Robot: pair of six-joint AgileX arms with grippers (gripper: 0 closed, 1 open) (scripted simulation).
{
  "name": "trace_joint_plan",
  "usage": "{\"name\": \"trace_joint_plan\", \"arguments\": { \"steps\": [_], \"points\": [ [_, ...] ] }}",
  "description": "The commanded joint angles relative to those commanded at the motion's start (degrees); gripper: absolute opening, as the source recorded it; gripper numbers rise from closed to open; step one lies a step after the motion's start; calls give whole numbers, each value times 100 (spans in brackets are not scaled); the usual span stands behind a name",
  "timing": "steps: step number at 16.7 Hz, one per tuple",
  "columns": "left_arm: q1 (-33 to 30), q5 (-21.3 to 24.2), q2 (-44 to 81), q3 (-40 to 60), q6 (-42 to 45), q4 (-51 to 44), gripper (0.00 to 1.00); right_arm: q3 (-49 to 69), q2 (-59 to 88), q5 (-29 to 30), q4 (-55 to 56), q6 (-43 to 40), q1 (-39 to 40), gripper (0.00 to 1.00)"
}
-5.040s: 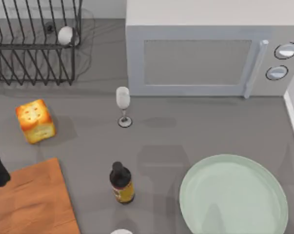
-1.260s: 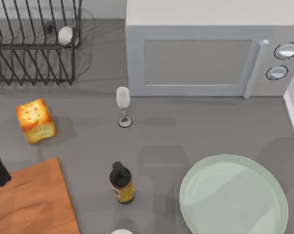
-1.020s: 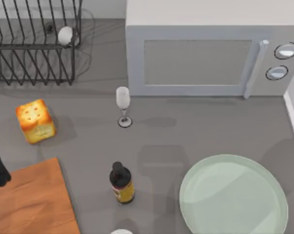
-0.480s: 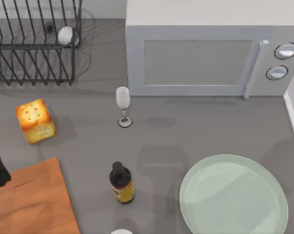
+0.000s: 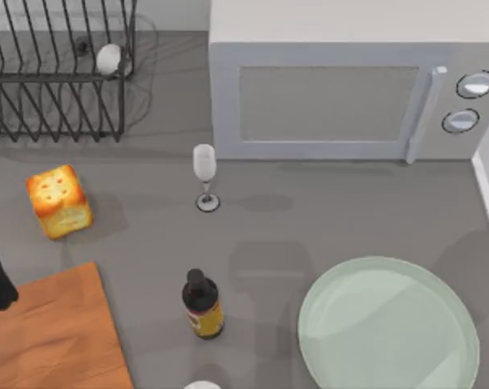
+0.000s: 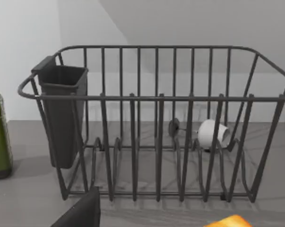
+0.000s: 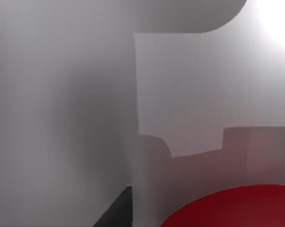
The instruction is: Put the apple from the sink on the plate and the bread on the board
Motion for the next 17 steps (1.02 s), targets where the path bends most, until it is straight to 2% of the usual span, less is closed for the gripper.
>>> {"name": "trace_joint_plan", "arguments": {
  "steps": [8, 9, 13, 17],
  "points": [
    [0, 0, 0, 0, 0, 0, 100, 0, 0, 0, 0, 0, 0, 0],
    [0, 0, 0, 0, 0, 0, 100, 125, -455, -84, -269, 45, 7, 0],
    [0, 0, 0, 0, 0, 0, 100, 311, -727, -87, -702, 37, 1, 0],
    [0, 0, 0, 0, 0, 0, 100, 676, -1380, -93, -1843, 25, -2, 0]
  ]
}}
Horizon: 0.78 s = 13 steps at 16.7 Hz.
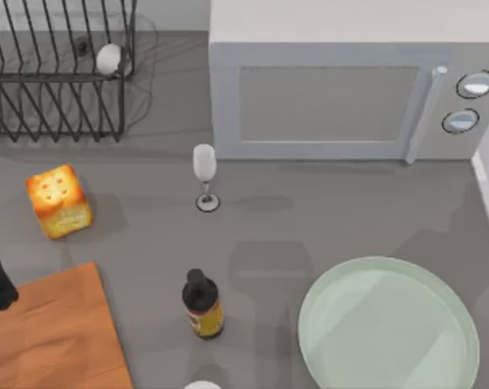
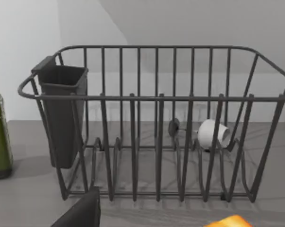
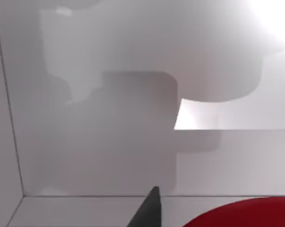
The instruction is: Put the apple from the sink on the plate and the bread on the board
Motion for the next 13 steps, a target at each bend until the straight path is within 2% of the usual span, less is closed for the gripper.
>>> {"name": "trace_joint_plan", "arguments": {
  "steps": [3, 9, 13],
  "points": [
    [0, 0, 0, 0, 0, 0, 100, 161, -338, -3, -405, -2, 2, 0],
    [0, 0, 0, 0, 0, 0, 100, 202, -393, 1, -429, 61, 56, 0],
    [0, 0, 0, 0, 0, 0, 100, 233, -768, 31, -709, 658, 628, 0]
  ]
}}
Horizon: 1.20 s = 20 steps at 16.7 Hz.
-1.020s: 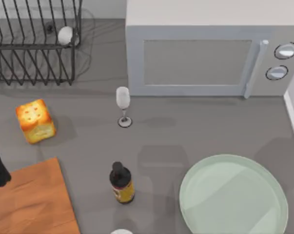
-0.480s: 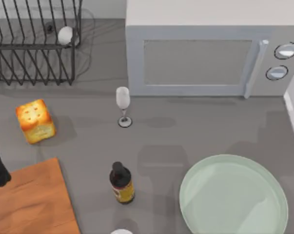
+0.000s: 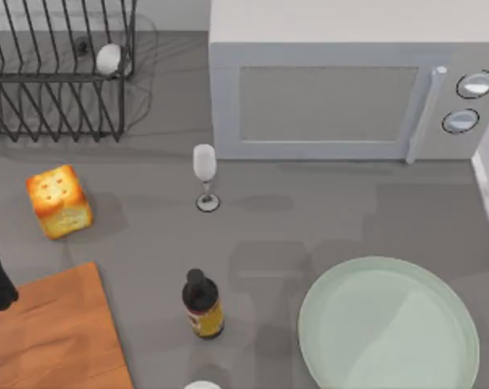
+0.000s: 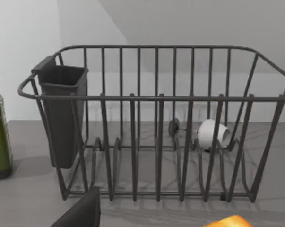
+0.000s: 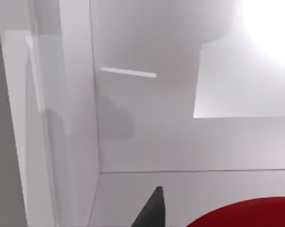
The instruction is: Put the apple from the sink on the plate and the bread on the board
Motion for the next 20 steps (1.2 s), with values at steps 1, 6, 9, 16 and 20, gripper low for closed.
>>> {"name": "trace_joint_plan", "arguments": {
  "steps": [1, 6, 9, 16, 20],
  "points": [
    [0, 0, 0, 0, 0, 0, 100, -27, -109, 8, -109, 234, 226, 0],
    [0, 0, 0, 0, 0, 0, 100, -226, -677, 42, -757, 1703, 1672, 0],
    [0, 0, 0, 0, 0, 0, 100, -303, -996, 50, -1130, 2673, 2662, 0],
    [0, 0, 0, 0, 0, 0, 100, -309, -1519, 43, -1718, 4457, 4546, 0],
    [0, 0, 0, 0, 0, 0, 100, -296, -1595, 40, -1803, 4742, 4853, 0]
  ]
}}
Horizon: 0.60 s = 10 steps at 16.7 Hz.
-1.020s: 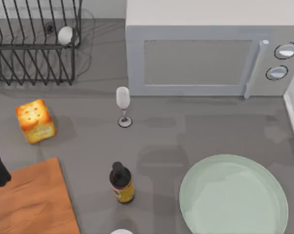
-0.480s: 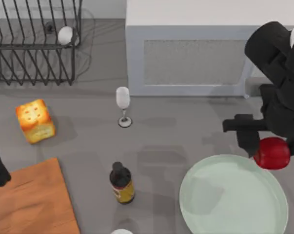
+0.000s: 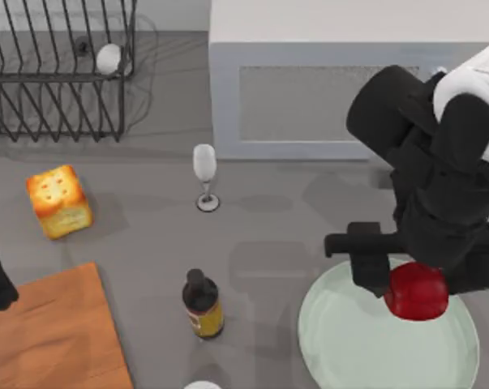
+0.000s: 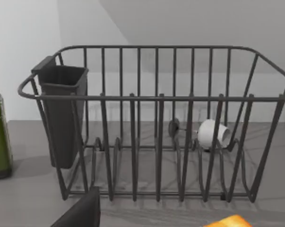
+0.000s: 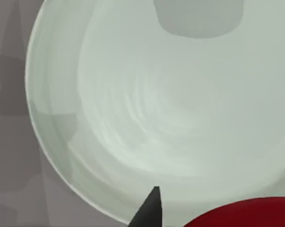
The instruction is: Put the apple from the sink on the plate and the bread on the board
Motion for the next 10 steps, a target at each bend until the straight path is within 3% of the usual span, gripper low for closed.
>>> {"name": "trace_joint_plan", "arguments": {
  "steps": [3, 10],
  "points": [
    [0, 0, 0, 0, 0, 0, 100, 0, 0, 0, 0, 0, 0, 0],
    [0, 0, 0, 0, 0, 0, 100, 0, 0, 0, 0, 0, 0, 53]
  ]
}}
